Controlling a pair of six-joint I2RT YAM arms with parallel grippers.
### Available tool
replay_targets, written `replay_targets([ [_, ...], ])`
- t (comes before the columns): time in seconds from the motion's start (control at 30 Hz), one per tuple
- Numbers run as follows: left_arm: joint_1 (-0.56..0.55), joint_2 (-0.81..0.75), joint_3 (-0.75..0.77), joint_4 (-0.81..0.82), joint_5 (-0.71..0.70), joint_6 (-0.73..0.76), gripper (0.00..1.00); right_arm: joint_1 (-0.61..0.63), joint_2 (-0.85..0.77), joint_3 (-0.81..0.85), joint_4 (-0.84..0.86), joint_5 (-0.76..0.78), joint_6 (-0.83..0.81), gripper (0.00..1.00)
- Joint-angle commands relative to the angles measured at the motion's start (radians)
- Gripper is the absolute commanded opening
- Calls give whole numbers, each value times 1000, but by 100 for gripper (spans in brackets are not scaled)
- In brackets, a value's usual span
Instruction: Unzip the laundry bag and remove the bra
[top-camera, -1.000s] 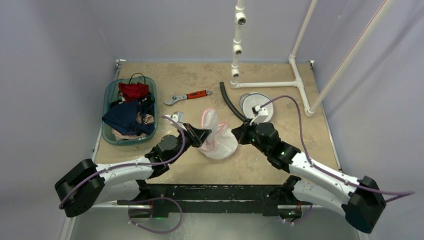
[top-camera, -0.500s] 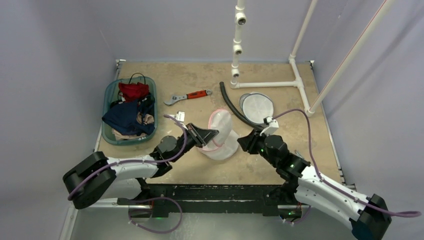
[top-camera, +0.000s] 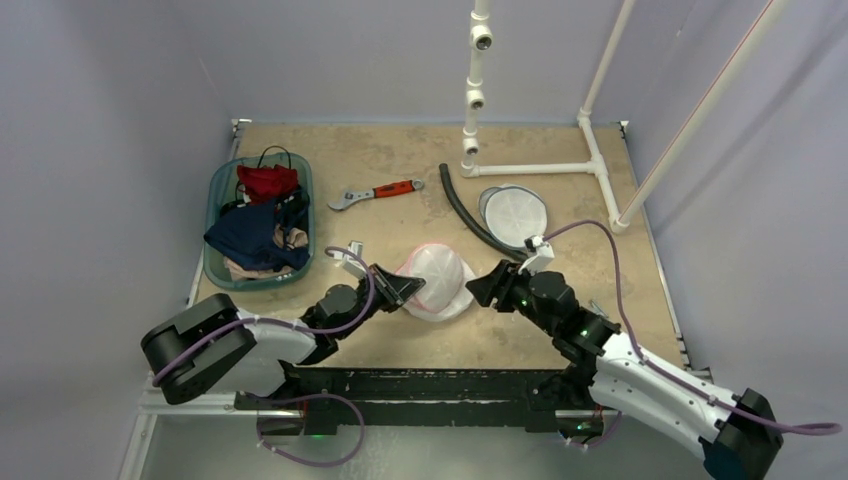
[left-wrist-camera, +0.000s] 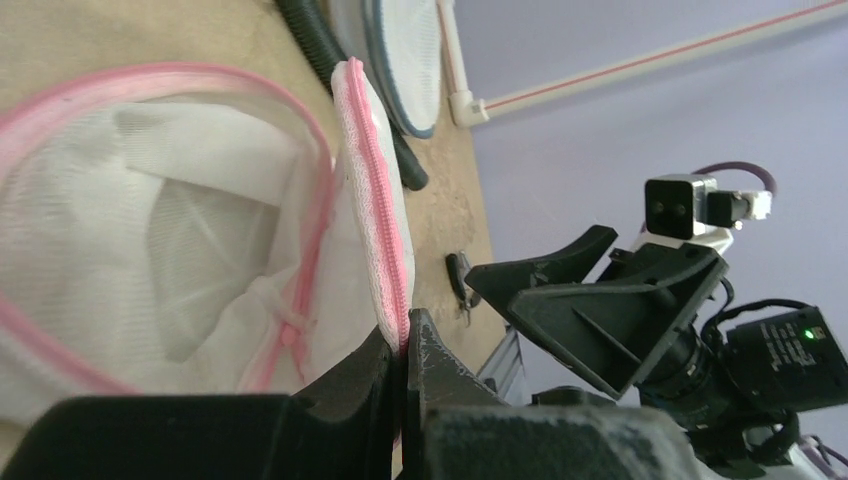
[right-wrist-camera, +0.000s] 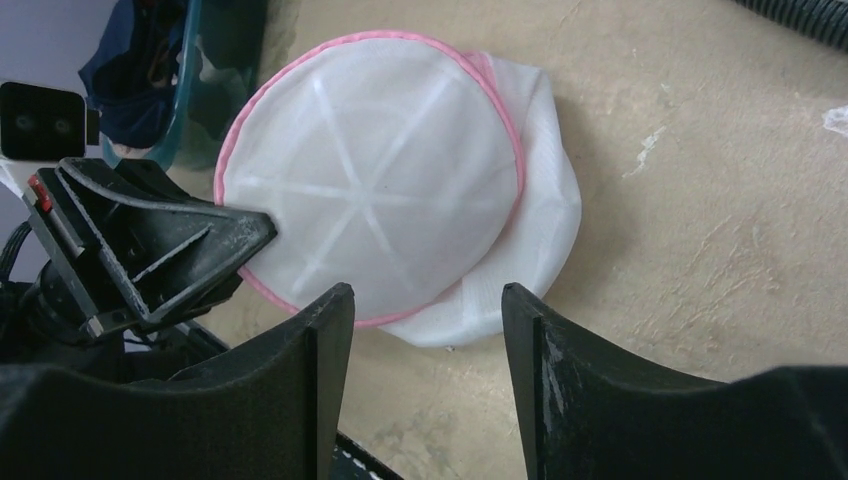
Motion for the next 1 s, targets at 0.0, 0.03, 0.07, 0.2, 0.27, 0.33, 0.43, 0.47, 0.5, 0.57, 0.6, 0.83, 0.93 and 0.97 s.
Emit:
replay_targets([
  [0.0, -5, -51, -26, -72, -136, 0, 0, -4, 44, -13, 88, -56, 27, 61],
  [0.03, -5, -61, -25, -122, -167, 11, 0, -5, 59, -11, 99, -65, 29, 62],
  [0.07, -5, -71, -21, -143, -180, 24, 0, -5, 72, -10, 113, -72, 31, 62],
  [0.2, -5, -96, 23, -296, -251, 87, 2, -5, 149, -4, 180, -97, 37, 62],
  [0.27, -5, -104, 55, -371, -275, 113, 13, -5, 181, 1, 214, -111, 39, 62],
  [0.33, -4, -115, 80, -422, -294, 136, 26, -5, 209, 10, 242, -120, 38, 62],
  [0.43, -5, -158, 106, -502, -311, 161, 41, -5, 259, 30, 276, -134, 28, 62],
  [0.47, -6, -175, 114, -527, -312, 170, 46, -5, 280, 37, 287, -140, 25, 62],
  [0.5, -6, -194, 124, -557, -313, 180, 49, -5, 302, 45, 298, -145, 22, 63],
  [0.57, -7, -234, 150, -625, -317, 204, 60, -5, 352, 61, 325, -156, 22, 63],
  [0.6, -9, -255, 162, -658, -319, 213, 66, -5, 377, 69, 340, -159, 25, 63],
  [0.83, -11, -394, 239, -918, -306, 293, 67, -5, 523, 115, 429, -163, 26, 63],
  [0.93, -12, -445, 249, -974, -312, 324, 64, -5, 573, 111, 450, -163, 22, 63],
  [0.97, -12, -458, 249, -984, -316, 332, 63, -5, 593, 102, 457, -163, 22, 63],
])
